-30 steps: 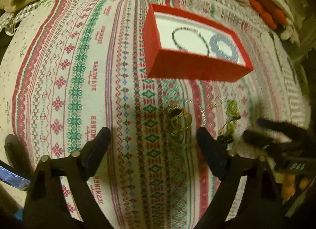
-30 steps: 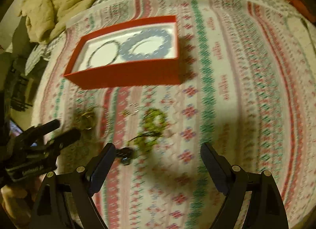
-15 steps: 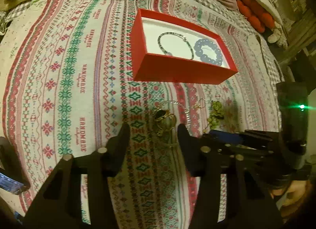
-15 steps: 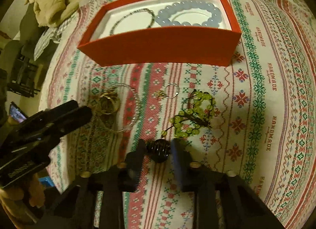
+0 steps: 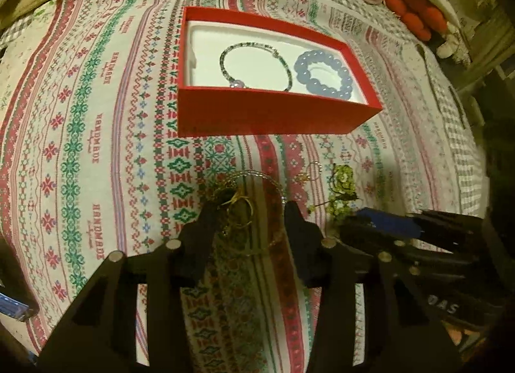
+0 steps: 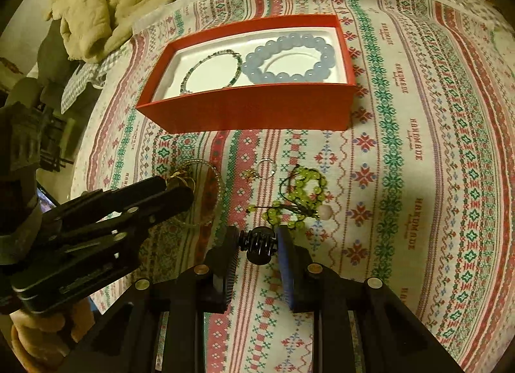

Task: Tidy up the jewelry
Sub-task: 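Grasp the black hair clip with the right tool while the left tool grasps the gold rings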

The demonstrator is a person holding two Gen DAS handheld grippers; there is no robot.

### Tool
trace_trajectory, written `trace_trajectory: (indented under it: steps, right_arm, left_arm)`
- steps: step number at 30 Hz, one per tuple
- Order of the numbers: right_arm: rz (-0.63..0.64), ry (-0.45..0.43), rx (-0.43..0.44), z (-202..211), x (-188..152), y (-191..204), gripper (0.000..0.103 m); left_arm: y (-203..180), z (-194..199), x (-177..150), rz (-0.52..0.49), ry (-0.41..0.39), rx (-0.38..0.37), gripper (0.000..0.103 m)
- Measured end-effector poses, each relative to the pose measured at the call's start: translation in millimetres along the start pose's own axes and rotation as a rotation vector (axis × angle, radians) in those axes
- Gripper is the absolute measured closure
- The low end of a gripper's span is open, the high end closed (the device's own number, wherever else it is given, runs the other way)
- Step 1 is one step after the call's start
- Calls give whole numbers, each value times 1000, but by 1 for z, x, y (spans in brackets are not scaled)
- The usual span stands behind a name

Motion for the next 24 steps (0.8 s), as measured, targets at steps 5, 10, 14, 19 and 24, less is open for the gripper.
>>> trace_trajectory:
  steps: [5,10,14,19,24]
  right_arm:
    - [-4,-7,-6,5,-3,-6,79]
    - [-8,-17,-5,8,-1,-7,79]
    - [-14,-23,-6,12,-1,-10,79]
    - [-19,-34,-8,18,1,-14,79]
    - [-22,-44,-10,22,4,-13,79]
  left_arm:
    - [0,-8,2,7,-4,24,64]
    - [3,-15,2,16,-2,54,73]
    - [-4,-16,2,14,-9,50,73]
    - [-8,-7,1,2,-21,21,73]
    - [-12,7,2,1,-41,-13,73]
Point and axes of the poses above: each gripper's, at about its wrist camera, not at the fingertips, and z roughly against the way its jaws point, y to its left, x to its top, the point moved 10 cm from there along -z, roughly the way its jaws point, and after that the axes turned 14 degrees about z, right-handed, at the moved point
